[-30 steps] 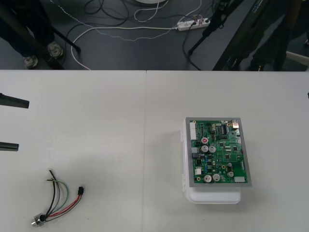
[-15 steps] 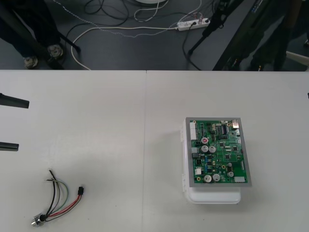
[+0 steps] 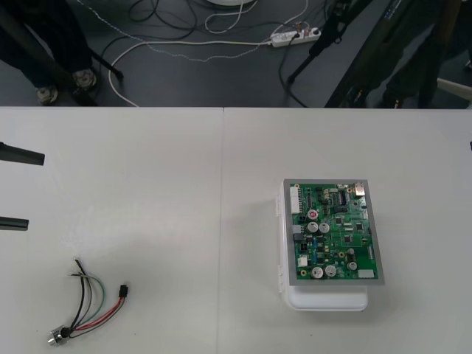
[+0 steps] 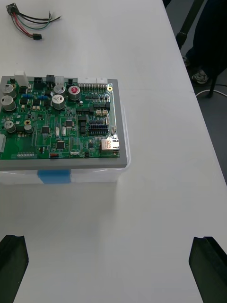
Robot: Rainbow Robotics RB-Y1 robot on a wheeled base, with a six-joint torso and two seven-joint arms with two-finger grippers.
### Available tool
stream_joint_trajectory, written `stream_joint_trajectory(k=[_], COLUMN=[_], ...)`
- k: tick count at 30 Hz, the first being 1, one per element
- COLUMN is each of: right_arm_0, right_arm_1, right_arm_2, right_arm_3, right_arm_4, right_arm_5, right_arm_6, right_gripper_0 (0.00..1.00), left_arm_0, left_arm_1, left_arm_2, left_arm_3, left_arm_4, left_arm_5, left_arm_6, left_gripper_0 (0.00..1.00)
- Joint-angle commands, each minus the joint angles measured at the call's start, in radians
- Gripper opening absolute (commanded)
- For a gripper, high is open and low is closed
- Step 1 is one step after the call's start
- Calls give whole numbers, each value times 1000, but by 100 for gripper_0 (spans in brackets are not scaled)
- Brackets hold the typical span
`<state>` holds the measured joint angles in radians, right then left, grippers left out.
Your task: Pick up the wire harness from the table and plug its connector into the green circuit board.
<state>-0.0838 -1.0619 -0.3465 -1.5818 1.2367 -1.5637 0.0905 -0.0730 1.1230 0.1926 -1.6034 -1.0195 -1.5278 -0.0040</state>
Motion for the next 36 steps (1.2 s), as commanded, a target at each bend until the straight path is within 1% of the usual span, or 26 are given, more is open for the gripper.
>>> stream_joint_trajectory(k=[1,32,33,36], right_arm_0=[12,12,12,12], right_arm_1=[-24,-24,-24,-24], right_arm_2=[-6,-6,-6,-6], right_arm_3=[3,3,3,3], right_arm_4=[-2,-2,-2,-2], right_arm_5=[-7,-7,-7,-7], right_arm_6=[25,25,25,25], right_gripper_0=[100,100,100,100], left_arm_0=[-10,-10,36,39], left_arm_1=[37,37,-15,-28], left_arm_2=[19,19,-22,-21], left_arm_3=[-24,-24,-6,-4], left_arm_4=[-4,-4,-19,-22], left_arm_5=[-43,-43,-43,-43], left_arm_6=[7,7,9,6], left_gripper_0=[100,100,100,100])
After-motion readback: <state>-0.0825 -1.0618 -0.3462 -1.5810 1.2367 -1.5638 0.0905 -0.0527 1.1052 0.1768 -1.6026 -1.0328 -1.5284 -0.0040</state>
